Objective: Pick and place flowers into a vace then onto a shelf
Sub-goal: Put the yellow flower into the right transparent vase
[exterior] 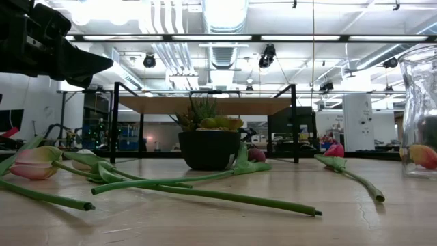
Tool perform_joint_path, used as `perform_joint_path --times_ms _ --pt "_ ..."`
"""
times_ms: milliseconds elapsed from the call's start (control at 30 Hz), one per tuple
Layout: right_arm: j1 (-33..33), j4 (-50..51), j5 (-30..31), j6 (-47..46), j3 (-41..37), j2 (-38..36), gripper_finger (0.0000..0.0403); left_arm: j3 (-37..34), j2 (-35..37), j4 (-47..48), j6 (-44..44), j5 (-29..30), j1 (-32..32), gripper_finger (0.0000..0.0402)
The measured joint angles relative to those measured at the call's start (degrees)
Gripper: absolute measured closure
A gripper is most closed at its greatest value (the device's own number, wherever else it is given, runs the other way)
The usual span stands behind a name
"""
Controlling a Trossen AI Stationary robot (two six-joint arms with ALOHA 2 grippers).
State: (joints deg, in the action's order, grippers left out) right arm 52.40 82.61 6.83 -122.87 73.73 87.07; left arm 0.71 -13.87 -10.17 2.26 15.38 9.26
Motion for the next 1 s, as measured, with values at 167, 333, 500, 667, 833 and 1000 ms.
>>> perform_joint_path --times_ms 167,333,500,667,833,1000 --pt "-0.02 -1.14 0.07 0.0 0.0 2.5 0.0255 -0.04 0.0 0.07 0.0 0.0 0.0 0.0402" --pt "-0.02 -2.07 0.18 0.24 0.0 5.5 0.025 -0.04 0.0 0.08 0.0 0.0 -0.01 0.0402" --pt "-0.02 -3.1 0.24 0.35 0.0 9.05 0.0242 -0.04 0.0 0.09 0.0 0.0 -0.02 0.0402" --pt "-0.04 -3.62 0.23 0.48 0.0 12.34 0.0243 -0.04 0.0 0.08 0.0 0.01 -0.02 0.0402" --pt "-0.17 -4.2 0.55 0.28 0.0 14.72 0.0252 -0.04 0.01 0.09 0.0 0.0 -0.01 0.0402" --pt "-0.28 -4.89 0.85 0.29 -0.08 16.78 0.0254 -0.04 0.02 0.09 0.0 0.0 -0.02 0.0402"
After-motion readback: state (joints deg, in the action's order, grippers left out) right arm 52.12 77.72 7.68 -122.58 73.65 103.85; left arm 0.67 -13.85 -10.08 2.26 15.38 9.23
